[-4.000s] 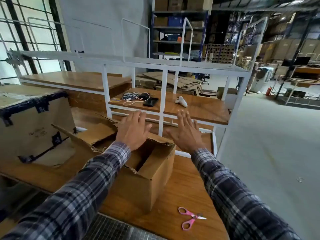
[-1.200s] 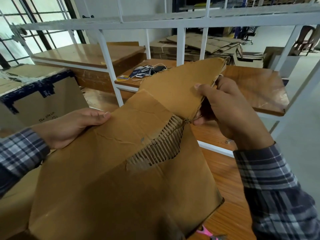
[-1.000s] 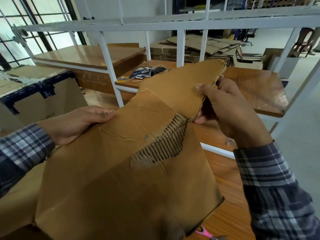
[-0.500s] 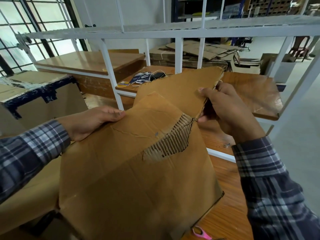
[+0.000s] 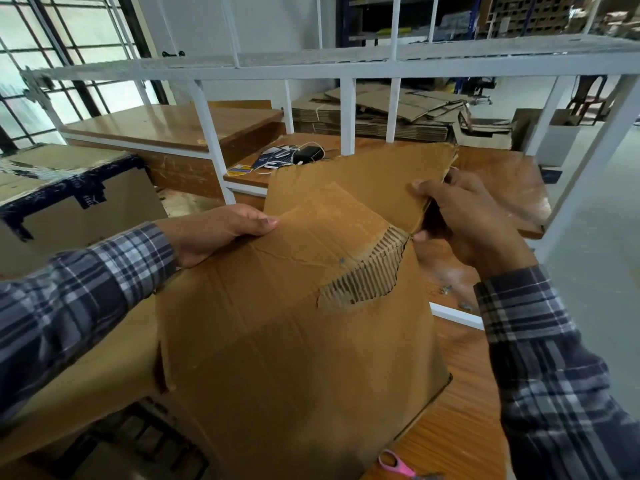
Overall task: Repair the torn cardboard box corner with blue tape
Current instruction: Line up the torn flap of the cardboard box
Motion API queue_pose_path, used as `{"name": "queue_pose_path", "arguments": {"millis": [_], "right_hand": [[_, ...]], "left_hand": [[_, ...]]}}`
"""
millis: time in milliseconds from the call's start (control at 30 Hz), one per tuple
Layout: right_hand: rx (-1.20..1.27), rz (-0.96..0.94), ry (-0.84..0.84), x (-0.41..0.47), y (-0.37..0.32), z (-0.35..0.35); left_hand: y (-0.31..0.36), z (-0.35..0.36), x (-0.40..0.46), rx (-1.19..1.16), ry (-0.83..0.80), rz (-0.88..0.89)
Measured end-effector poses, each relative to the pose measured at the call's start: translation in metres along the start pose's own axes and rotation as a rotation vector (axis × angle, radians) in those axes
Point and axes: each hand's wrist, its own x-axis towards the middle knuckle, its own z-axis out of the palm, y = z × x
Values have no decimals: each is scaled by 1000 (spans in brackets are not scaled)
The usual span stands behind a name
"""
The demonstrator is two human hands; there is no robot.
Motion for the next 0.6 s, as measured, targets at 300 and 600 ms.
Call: {"name": "queue_pose_path", "arguments": {"millis": [300,600], "right_hand": [[27,3,4,1,-2,-2],[43,-18,-67,-1,-11,13]], "left_hand": [[-5,3,-7,-92,1,29],[-22,-7,-24,-191,45,51]]}}
